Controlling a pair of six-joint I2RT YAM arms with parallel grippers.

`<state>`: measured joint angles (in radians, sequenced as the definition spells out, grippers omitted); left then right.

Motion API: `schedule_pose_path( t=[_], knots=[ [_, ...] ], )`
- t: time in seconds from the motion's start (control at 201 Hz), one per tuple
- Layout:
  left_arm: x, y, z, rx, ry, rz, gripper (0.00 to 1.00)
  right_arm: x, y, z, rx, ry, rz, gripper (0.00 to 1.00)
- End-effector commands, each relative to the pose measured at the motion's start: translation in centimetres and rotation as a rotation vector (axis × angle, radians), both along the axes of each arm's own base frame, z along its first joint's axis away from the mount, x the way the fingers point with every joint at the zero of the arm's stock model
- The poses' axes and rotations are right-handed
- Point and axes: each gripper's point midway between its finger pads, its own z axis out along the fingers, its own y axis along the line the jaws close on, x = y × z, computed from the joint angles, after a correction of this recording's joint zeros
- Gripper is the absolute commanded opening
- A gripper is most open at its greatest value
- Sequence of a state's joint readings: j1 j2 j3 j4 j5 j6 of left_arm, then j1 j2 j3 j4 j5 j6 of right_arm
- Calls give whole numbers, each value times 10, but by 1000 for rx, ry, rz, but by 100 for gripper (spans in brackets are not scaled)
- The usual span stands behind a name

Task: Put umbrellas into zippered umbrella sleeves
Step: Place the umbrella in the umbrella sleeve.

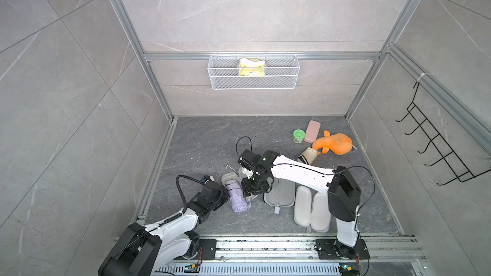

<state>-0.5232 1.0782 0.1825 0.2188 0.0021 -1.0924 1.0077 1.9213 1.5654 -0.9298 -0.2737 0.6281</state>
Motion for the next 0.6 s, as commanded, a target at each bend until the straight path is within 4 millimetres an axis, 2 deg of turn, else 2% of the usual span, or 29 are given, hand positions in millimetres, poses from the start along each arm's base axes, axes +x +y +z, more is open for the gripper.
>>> schedule_pose_path(
  t=[0.0,0.129,0.244,0.493,0.593],
  knots=[
    [5,-6,6,-16,-24,-14,0,-22,16,-4,43,5,1,45],
    [8,-7,11,-24,-39,-15,0,-44,25,-10,38,35,49,40],
    [10,-10,16,-34,-50,-22,0,-42,32,-23,26,45,59,37],
    [10,-27,21,-54,-51,-70,0,26,46,-31,29,-91,-28,32],
    [7,-31,21,-48,-59,-96,0,36,53,-34,27,-91,-23,32]
  ],
)
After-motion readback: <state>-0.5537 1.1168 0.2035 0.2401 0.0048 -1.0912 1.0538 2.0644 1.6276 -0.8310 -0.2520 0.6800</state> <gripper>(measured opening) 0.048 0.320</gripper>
